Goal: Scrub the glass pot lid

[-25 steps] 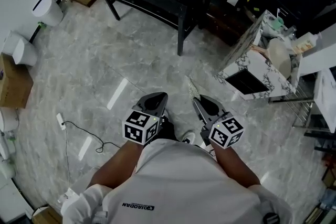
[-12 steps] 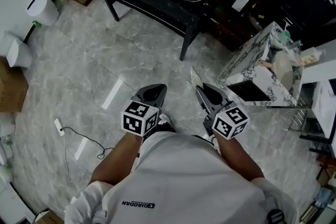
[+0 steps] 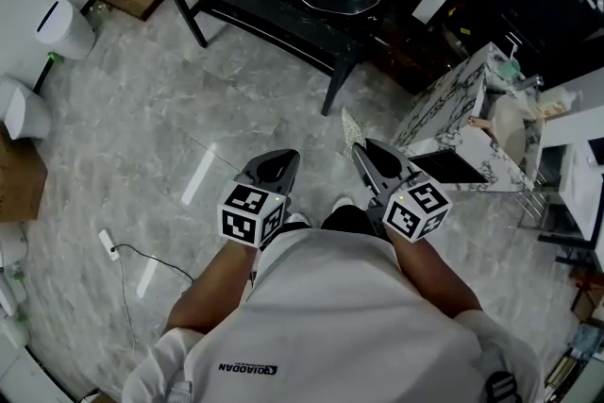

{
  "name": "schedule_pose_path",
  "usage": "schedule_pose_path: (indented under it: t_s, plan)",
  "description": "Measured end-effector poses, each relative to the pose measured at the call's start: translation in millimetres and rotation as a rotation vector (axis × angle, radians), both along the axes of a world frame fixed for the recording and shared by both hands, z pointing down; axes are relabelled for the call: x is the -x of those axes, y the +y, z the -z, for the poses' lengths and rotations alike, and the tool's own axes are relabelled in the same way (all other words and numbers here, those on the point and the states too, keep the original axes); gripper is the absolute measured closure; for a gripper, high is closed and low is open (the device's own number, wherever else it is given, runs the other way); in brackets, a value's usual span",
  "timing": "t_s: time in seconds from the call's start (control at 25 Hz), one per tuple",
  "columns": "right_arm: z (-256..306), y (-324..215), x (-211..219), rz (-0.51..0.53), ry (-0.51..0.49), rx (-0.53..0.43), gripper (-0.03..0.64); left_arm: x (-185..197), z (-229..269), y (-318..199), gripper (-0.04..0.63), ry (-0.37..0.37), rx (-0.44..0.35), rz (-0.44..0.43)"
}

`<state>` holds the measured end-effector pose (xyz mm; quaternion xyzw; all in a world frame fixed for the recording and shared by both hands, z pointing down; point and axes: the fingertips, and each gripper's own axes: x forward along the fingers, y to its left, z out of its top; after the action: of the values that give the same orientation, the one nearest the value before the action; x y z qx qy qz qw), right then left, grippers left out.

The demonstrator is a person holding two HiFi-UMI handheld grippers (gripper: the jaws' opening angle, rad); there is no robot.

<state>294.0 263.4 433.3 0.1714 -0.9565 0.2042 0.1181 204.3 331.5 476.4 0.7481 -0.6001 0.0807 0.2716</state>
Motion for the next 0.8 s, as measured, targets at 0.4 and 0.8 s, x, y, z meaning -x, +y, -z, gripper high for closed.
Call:
schedule_pose_path:
  t_s: [0.4, 0.8]
  plan:
    - [-17.5, -53.2, 33.7, 0.012, -0.012, 0.009, 0.552, 22.5, -20.1, -42.1, 0.580, -0.004, 0.025, 0.015]
    - [10.4, -187.8, 76.5, -0.004, -0.079, -0.004, 0.552, 57.3, 14.7, -168.2, 0.580, -0.079, -0.001, -0.017]
